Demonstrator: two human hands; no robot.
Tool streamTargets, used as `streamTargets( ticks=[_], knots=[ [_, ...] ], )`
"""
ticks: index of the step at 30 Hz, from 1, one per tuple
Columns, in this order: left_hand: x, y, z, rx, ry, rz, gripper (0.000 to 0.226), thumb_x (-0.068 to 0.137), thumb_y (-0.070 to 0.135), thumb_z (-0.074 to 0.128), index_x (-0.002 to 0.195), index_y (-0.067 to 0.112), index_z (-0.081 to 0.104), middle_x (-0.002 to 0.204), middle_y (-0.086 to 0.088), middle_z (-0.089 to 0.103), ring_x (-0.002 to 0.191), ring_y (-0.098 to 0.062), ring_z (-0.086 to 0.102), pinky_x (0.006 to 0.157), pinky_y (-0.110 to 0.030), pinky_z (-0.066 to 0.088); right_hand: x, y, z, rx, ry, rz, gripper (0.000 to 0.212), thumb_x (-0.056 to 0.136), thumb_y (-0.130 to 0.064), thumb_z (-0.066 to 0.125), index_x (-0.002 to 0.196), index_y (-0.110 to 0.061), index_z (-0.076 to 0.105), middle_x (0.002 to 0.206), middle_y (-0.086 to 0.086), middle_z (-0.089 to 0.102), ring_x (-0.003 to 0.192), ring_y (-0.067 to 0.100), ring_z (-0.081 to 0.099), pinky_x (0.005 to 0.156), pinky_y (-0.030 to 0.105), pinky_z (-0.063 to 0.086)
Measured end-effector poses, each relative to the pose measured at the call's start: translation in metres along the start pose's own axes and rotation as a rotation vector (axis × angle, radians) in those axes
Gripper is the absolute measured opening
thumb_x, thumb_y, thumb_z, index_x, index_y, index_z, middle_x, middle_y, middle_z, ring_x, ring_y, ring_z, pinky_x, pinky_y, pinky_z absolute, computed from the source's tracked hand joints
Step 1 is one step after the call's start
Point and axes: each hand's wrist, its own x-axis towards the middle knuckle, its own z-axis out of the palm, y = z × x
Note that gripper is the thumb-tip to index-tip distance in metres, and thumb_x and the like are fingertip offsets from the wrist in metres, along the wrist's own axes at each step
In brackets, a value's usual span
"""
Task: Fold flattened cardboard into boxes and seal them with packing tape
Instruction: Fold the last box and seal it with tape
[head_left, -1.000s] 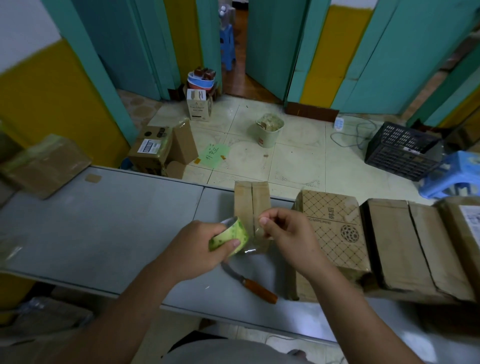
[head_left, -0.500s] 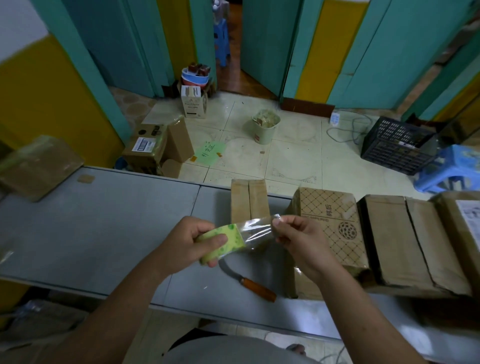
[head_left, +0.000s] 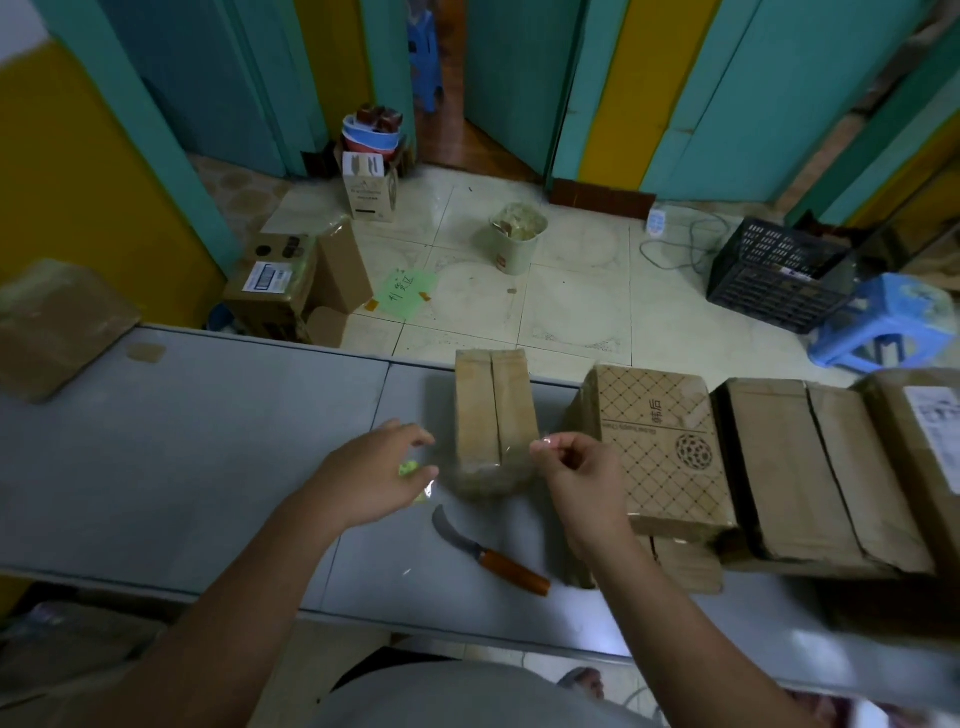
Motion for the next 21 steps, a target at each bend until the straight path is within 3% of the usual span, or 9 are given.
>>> streamTargets(
  ticks=[1, 4, 6, 9, 12, 14, 18, 21],
  knots=[
    [0.005, 0.001, -0.002, -0.017, -0.047, -0.001, 0.040, 0.103, 0.049, 0.063, 0.139, 0.034, 0.061, 0.142, 0.014, 0.060, 0.110, -0.005, 0.063, 0.088, -0.030, 0.047, 0.000, 0.003, 0.006, 0.020, 0.036, 0.016, 0.010, 0.098, -0.017, 0.072, 0.090, -0.013, 0.075, 0.082, 0.003, 0.075, 0.076, 0.007, 0.069, 0.064, 0.013, 0.053],
    [0.024, 0.003, 0.000, -0.141, -0.224, -0.012, 0.034, 0.108, 0.036, 0.059, 0.140, 0.024, 0.064, 0.139, 0.012, 0.062, 0.059, -0.002, 0.064, 0.069, -0.024, 0.050, 0.006, 0.008, 0.016, 0.071, 0.154, 0.087, 0.010, 0.098, -0.014, 0.070, 0.090, -0.013, 0.075, 0.080, 0.002, 0.074, 0.073, 0.004, 0.067, 0.059, 0.011, 0.050],
    [0.035, 0.003, -0.001, -0.170, -0.297, 0.003, 0.030, 0.110, 0.030, 0.058, 0.137, 0.020, 0.066, 0.132, 0.012, 0.064, 0.050, -0.009, 0.064, 0.062, -0.025, 0.053, 0.010, 0.010, 0.019, 0.104, 0.200, 0.108, 0.010, 0.097, -0.010, 0.069, 0.089, -0.012, 0.074, 0.080, 0.003, 0.073, 0.074, 0.009, 0.067, 0.060, 0.014, 0.051],
    [0.049, -0.001, -0.006, -0.189, -0.355, 0.009, 0.017, 0.108, 0.024, 0.061, 0.120, 0.020, 0.071, 0.123, 0.005, 0.070, 0.055, -0.018, 0.067, 0.057, -0.030, 0.056, 0.010, 0.012, 0.025, 0.120, 0.210, 0.134, 0.007, 0.096, -0.009, 0.069, 0.092, -0.005, 0.073, 0.085, 0.012, 0.073, 0.078, 0.016, 0.065, 0.071, 0.030, 0.056],
    [0.054, -0.007, -0.011, -0.200, -0.394, 0.006, 0.012, 0.104, 0.021, 0.065, 0.113, 0.024, 0.074, 0.120, 0.005, 0.073, 0.078, -0.028, 0.076, 0.070, -0.041, 0.064, 0.006, 0.018, 0.030, 0.201, 0.236, 0.208, 0.008, 0.096, -0.008, 0.069, 0.093, -0.001, 0.072, 0.082, 0.012, 0.068, 0.079, 0.020, 0.061, 0.074, 0.033, 0.052],
    [0.054, -0.009, -0.013, -0.226, -0.416, 0.007, 0.014, 0.102, 0.021, 0.067, 0.114, 0.025, 0.074, 0.121, 0.007, 0.073, 0.086, -0.026, 0.078, 0.073, -0.045, 0.065, 0.002, 0.021, 0.033, 0.291, 0.242, 0.253, 0.007, 0.097, -0.003, 0.067, 0.094, 0.003, 0.069, 0.084, 0.015, 0.062, 0.082, 0.025, 0.056, 0.078, 0.037, 0.049],
    [0.056, -0.012, -0.015, -0.214, -0.402, 0.009, 0.017, 0.101, 0.019, 0.068, 0.113, 0.022, 0.079, 0.114, 0.004, 0.078, 0.107, -0.037, 0.074, 0.092, -0.061, 0.060, -0.003, 0.022, 0.038, 0.441, 0.249, 0.307, 0.003, 0.097, 0.005, 0.063, 0.096, 0.004, 0.066, 0.090, 0.018, 0.059, 0.088, 0.029, 0.053, 0.086, 0.041, 0.047],
    [0.059, -0.012, -0.016, -0.247, -0.401, -0.023, 0.019, 0.101, 0.017, 0.069, 0.115, 0.020, 0.082, 0.112, 0.003, 0.078, 0.090, -0.038, 0.076, 0.070, -0.044, 0.065, -0.003, 0.023, 0.038, 0.481, 0.246, 0.318, 0.005, 0.098, 0.006, 0.062, 0.097, 0.003, 0.066, 0.092, 0.018, 0.059, 0.092, 0.030, 0.055, 0.090, 0.041, 0.048]
  ],
)
